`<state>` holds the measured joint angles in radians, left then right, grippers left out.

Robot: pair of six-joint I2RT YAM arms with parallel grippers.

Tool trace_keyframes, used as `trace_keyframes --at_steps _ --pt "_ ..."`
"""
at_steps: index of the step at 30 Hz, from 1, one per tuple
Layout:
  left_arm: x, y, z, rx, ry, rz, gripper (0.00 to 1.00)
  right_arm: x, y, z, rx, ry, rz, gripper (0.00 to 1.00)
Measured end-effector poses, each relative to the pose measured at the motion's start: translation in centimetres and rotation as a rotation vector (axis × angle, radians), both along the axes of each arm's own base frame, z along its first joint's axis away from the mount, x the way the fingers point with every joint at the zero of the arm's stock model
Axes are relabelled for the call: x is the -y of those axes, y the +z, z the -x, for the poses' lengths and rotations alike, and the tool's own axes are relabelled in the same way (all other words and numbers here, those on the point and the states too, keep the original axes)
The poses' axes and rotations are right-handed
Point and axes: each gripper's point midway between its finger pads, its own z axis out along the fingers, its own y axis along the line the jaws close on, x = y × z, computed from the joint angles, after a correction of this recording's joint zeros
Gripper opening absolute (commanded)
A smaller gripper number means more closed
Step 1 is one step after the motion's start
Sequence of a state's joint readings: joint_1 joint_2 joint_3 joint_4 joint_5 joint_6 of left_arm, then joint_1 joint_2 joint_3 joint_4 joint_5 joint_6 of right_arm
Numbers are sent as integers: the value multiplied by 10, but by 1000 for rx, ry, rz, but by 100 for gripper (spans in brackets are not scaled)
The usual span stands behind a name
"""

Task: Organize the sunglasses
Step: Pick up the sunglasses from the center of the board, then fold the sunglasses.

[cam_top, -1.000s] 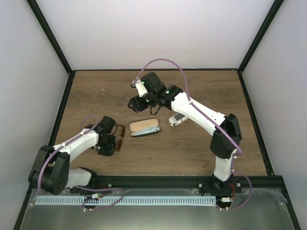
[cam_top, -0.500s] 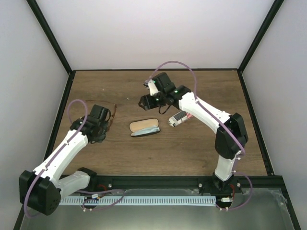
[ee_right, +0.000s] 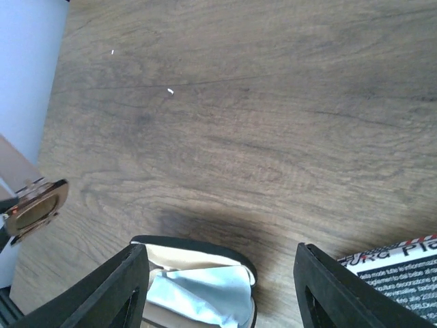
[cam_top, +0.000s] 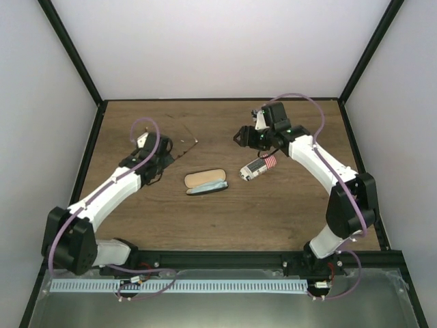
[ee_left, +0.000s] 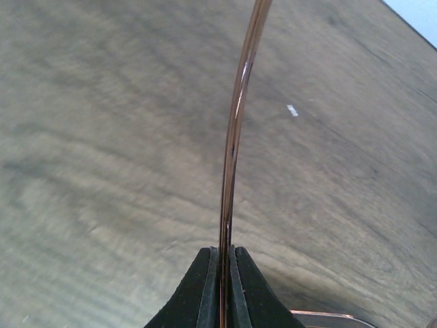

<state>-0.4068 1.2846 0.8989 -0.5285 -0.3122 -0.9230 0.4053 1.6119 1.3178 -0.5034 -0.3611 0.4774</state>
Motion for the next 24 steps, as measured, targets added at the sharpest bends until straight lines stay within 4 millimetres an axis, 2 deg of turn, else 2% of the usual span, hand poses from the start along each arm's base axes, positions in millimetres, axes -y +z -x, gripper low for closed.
trace_keyframes --at_steps 3,5,9,13,19,24 --pt "18 4 -17 34 -80 -41 4 -1 -2 4 -12 -1 -15 60" --pt "31 1 -20 43 -125 -56 4 -1 -5 6 -18 2 -16 60" --pt "60 -13 -16 27 -205 -81 4 -1 -9 7 -28 2 -13 60" --pt "83 -23 -4 17 -269 -90 4 2 -9 6 -30 -4 -13 60" --pt "84 -40 11 -6 -277 -132 4 4 -12 6 -43 -14 -17 60" --pt "83 -52 15 -24 -286 -177 4 5 -18 10 -63 -14 -20 60"
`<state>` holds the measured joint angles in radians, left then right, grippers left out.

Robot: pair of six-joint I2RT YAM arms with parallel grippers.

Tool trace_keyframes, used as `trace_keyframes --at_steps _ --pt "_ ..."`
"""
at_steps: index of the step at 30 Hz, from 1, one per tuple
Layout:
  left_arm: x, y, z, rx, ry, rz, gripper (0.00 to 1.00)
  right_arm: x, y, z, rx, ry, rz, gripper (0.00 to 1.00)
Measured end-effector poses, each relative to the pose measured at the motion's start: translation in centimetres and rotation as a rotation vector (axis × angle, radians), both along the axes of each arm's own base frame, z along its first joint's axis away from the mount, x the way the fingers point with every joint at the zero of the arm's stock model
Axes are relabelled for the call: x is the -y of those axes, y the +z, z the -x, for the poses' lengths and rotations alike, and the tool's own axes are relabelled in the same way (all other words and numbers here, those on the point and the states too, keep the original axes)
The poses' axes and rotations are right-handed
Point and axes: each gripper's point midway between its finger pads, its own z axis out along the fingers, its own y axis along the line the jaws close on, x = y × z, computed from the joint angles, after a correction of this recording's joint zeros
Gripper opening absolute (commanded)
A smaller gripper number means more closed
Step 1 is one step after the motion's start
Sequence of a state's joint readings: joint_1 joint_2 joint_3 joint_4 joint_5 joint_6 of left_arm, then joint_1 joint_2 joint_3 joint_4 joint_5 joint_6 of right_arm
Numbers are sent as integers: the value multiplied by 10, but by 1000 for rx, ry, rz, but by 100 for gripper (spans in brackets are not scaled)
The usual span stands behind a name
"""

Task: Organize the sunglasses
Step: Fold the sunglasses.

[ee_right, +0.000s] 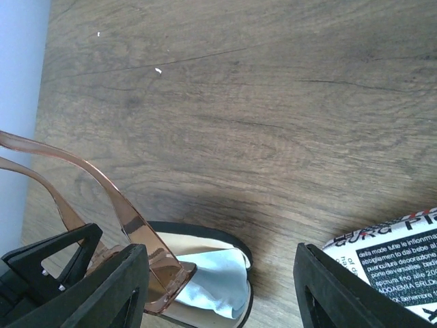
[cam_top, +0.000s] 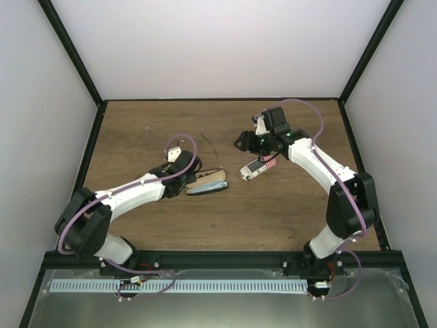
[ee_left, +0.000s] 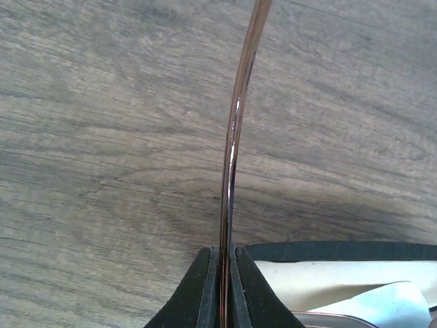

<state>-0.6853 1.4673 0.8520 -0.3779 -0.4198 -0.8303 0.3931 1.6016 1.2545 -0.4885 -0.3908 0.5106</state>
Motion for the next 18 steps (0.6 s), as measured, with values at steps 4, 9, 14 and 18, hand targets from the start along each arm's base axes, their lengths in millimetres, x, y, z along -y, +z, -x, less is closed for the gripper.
trace_keyframes --at_steps 4,9,14,18 --pt "2 -10 5 -7 -18 -21 4 1 -6 3 -15 1 4 60" --pt "-2 -23 14 -27 -37 -59 4 1 -7 4 -18 0 3 60" --pt "-9 -35 23 -49 -38 -86 4 2 -16 8 -37 0 10 60" --pt "-8 -38 27 -55 -48 -96 4 2 -18 10 -46 4 10 60"
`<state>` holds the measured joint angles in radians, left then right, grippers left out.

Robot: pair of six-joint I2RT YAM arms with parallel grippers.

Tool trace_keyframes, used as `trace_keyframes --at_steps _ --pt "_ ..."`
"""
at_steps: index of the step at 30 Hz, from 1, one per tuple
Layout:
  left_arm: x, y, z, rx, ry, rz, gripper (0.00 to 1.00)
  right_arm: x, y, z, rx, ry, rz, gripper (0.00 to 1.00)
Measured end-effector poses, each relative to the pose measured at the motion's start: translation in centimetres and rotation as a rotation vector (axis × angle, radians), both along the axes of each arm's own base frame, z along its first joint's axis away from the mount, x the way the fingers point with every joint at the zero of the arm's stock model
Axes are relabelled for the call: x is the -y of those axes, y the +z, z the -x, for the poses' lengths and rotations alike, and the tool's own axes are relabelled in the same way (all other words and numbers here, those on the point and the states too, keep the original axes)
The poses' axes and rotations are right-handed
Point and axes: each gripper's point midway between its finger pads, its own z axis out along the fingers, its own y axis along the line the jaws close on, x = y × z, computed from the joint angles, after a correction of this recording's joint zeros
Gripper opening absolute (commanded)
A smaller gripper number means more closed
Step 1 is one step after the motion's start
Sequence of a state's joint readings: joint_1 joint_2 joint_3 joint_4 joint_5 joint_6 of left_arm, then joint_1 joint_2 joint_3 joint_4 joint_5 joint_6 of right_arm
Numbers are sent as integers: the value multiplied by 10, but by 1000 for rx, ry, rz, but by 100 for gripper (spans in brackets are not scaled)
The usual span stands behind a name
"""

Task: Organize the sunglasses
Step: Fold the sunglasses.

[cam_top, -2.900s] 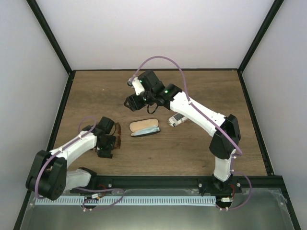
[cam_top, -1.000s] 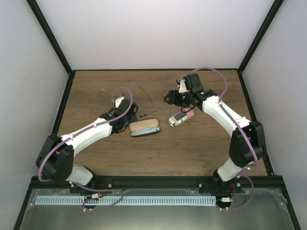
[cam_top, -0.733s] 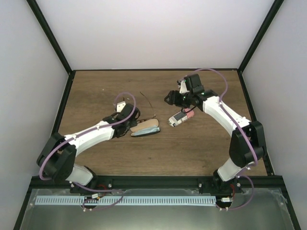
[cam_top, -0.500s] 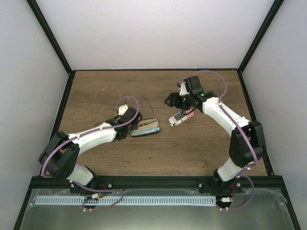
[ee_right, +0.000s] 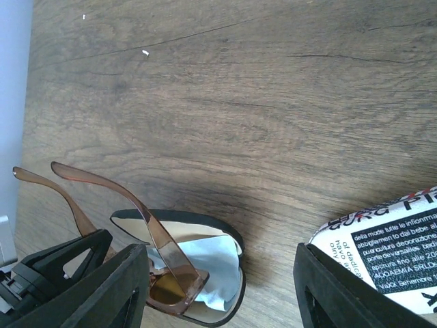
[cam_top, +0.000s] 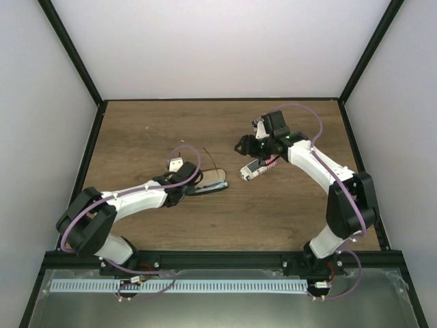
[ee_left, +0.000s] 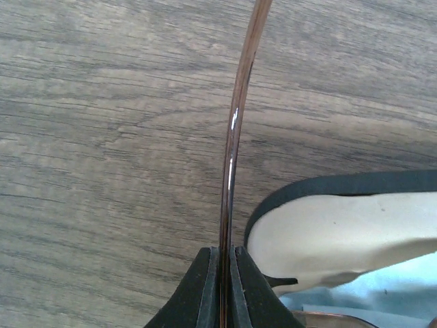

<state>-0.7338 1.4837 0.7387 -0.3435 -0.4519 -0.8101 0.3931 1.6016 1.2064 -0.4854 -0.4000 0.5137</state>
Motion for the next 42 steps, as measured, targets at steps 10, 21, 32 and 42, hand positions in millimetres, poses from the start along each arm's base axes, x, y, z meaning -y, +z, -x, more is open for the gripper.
trace_keyframes --at_steps 10,21,32,42 --pt "15 5 -3 14 -24 -8 4 0 -7 5 -18 8 -3 60" --pt "6 64 -12 147 40 8 4 -1 4 14 -24 11 -68 52" --pt "19 121 -13 295 -2 141 4 4 16 46 -329 -78 -514 77" --pt "22 133 -15 346 -25 161 4 -10 51 63 -491 -38 -750 100"
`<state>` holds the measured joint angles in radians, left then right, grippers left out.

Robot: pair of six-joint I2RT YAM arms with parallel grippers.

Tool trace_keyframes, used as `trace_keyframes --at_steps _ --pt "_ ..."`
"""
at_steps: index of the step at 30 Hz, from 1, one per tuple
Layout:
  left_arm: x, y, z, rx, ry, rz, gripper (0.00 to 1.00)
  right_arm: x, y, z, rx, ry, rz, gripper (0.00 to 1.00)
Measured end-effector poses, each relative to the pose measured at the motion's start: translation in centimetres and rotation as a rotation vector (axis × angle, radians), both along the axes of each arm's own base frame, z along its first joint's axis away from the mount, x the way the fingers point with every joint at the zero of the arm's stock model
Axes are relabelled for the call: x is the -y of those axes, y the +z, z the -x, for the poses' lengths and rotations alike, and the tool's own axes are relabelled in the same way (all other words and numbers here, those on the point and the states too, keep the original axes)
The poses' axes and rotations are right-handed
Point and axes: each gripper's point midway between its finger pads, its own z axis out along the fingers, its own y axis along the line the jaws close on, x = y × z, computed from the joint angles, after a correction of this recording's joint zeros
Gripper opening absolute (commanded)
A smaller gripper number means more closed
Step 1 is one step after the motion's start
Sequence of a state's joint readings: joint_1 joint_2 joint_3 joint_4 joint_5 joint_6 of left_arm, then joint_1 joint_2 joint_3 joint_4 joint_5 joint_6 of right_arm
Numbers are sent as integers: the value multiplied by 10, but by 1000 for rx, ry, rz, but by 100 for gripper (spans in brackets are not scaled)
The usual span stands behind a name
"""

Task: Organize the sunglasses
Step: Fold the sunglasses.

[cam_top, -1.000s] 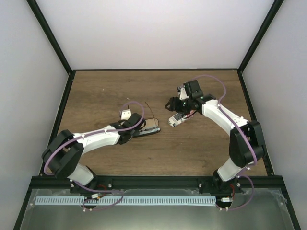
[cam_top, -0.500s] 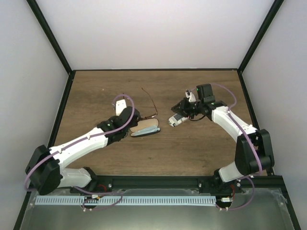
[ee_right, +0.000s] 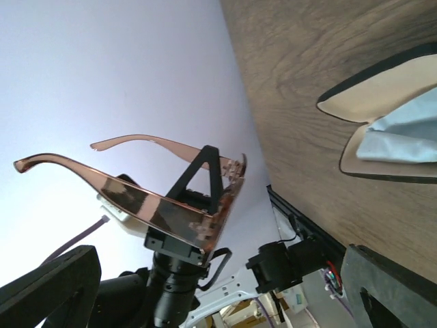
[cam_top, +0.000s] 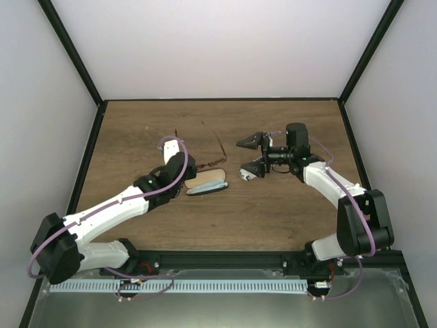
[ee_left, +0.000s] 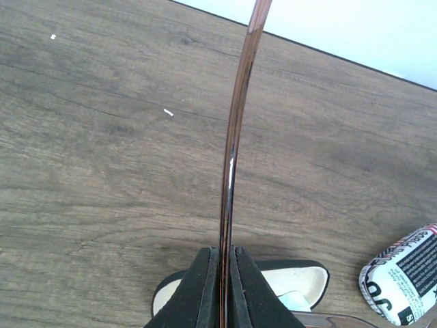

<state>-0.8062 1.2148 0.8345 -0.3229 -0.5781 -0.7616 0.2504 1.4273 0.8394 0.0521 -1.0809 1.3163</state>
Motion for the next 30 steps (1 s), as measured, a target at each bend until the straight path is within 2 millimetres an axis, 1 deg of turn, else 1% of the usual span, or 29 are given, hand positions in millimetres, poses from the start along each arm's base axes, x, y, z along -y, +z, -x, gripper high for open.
trace_keyframes --at_steps 3,7,10,13,19,22,30 --pt "3 0 -2 5 -8 -2 4 -3 12 -3 8 6 -26 100" --pt "7 -4 -4 4 -22 -11 4 -13 29 -11 38 27 -45 100" --pt "9 -5 -4 3 -31 -19 4 -21 35 -14 51 47 -50 100" --pt "10 -5 -5 4 -37 -22 4 -31 33 -13 39 72 -48 99" --pt "12 -3 -6 9 -42 -22 4 -48 18 -5 -14 119 -34 98" --pt "12 -2 -6 11 -43 -23 4 -55 18 -5 -22 138 -28 97" --pt "12 -2 -6 13 -44 -27 4 -57 18 -7 -20 145 -22 95"
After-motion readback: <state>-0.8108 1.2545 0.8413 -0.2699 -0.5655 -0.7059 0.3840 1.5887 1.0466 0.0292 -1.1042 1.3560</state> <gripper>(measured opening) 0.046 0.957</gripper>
